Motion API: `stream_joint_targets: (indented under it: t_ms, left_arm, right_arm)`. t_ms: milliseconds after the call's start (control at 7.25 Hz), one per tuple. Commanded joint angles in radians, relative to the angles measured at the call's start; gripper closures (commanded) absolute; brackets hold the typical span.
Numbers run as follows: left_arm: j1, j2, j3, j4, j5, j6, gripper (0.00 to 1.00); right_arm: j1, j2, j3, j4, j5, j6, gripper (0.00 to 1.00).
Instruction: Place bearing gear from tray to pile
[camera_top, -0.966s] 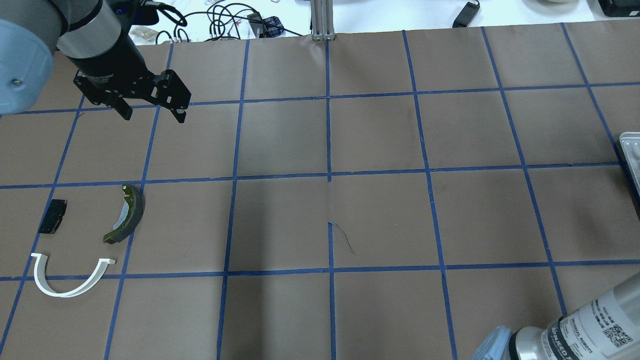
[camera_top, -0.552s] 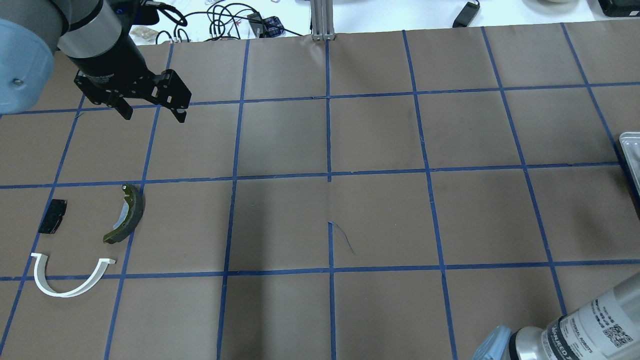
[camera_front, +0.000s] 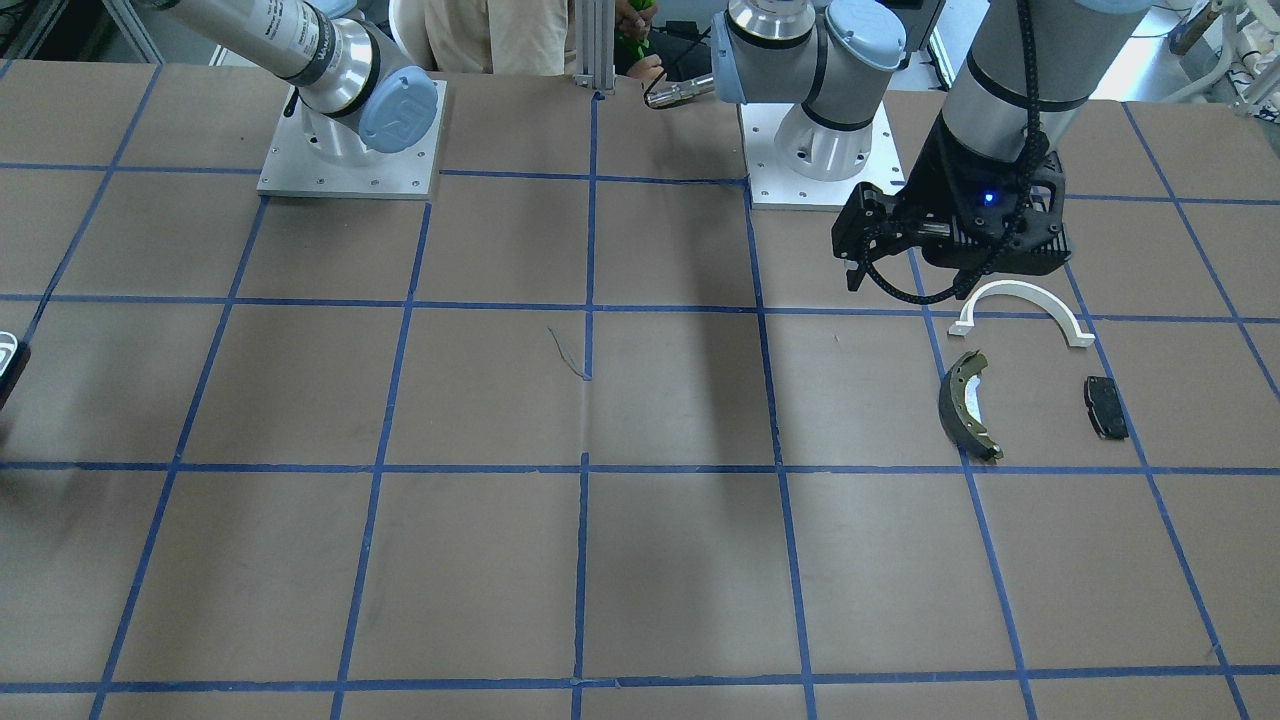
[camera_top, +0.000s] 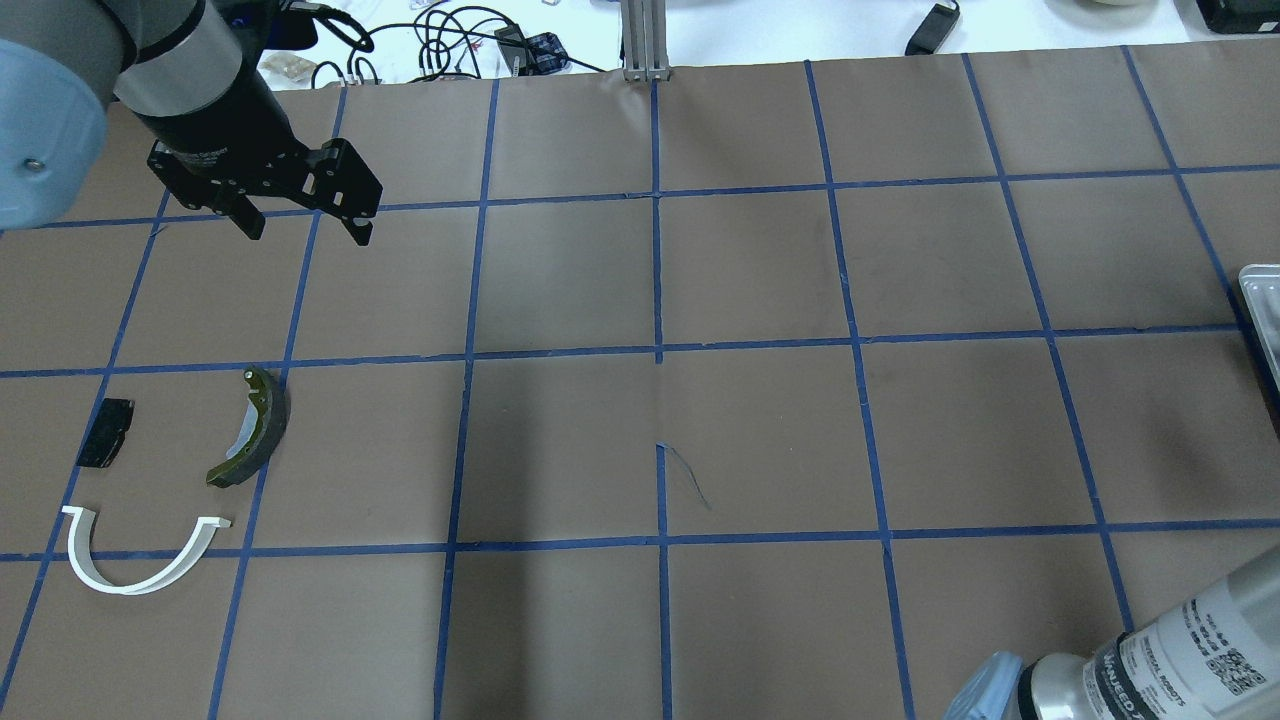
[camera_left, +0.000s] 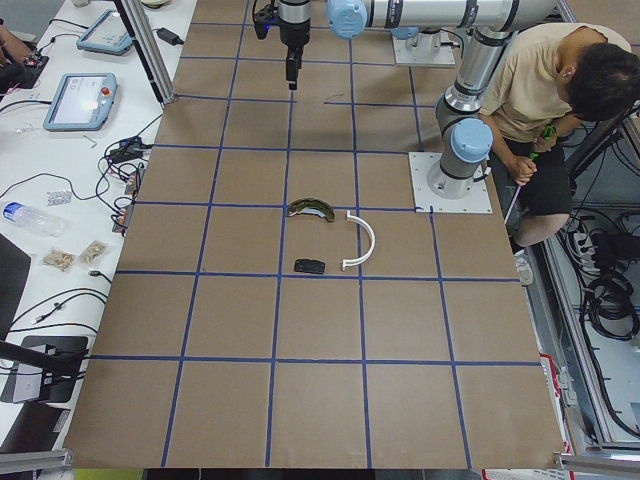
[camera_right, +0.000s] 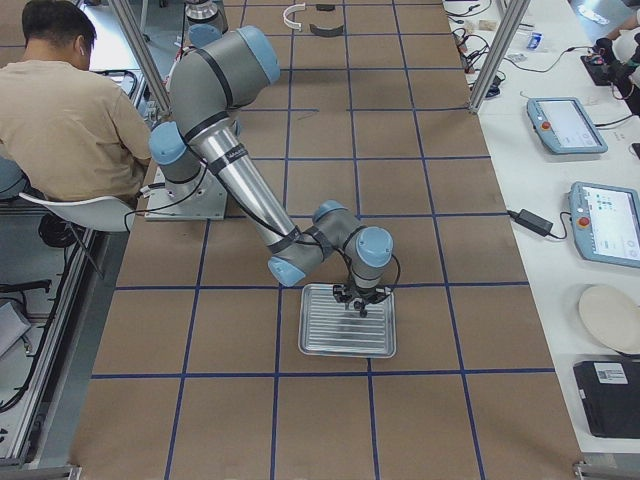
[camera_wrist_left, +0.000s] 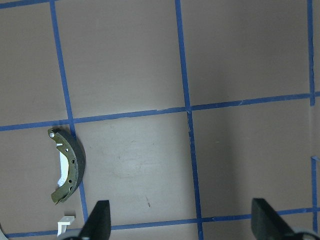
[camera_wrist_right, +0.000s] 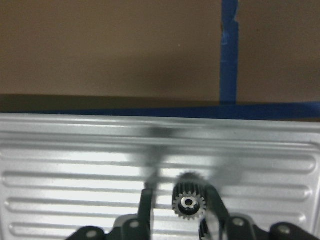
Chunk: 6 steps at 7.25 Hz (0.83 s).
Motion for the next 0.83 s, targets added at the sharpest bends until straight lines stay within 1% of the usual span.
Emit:
stream_joint_targets:
  t_ms: [0, 138, 276, 414, 552, 690]
  left_arm:
    - [0.0, -0.003, 0.002, 0.001, 0.0, 0.0, 0.0]
    - [0.0, 0.002, 0.001, 0.001, 0.002, 0.0, 0.0]
    - [0.002, 0.003, -0.001, 0.001, 0.003, 0.002, 0.0]
    - [0.002, -0.003, 0.001, 0.001, 0.002, 0.002, 0.0]
    - [0.0, -0.003, 0.001, 0.001, 0.002, 0.002, 0.0]
    - [0.0, 0.003, -0.001, 0.001, 0.003, 0.002, 0.0]
  right_arm:
    - [0.0, -0.005, 0.0, 0.005, -0.001, 0.042, 0.95]
    - [0.005, -0.01, 0.0, 0.005, -0.003, 0.105, 0.99]
    - [0.009, -0.036, 0.0, 0.014, -0.001, 0.172, 1.0]
    - [0.04, -0.076, 0.008, 0.023, 0.0, 0.308, 1.0]
    - [0.105, -0.128, 0.046, 0.023, -0.003, 0.429, 1.0]
    - [0.179, -0.212, 0.114, 0.064, 0.003, 0.614, 1.0]
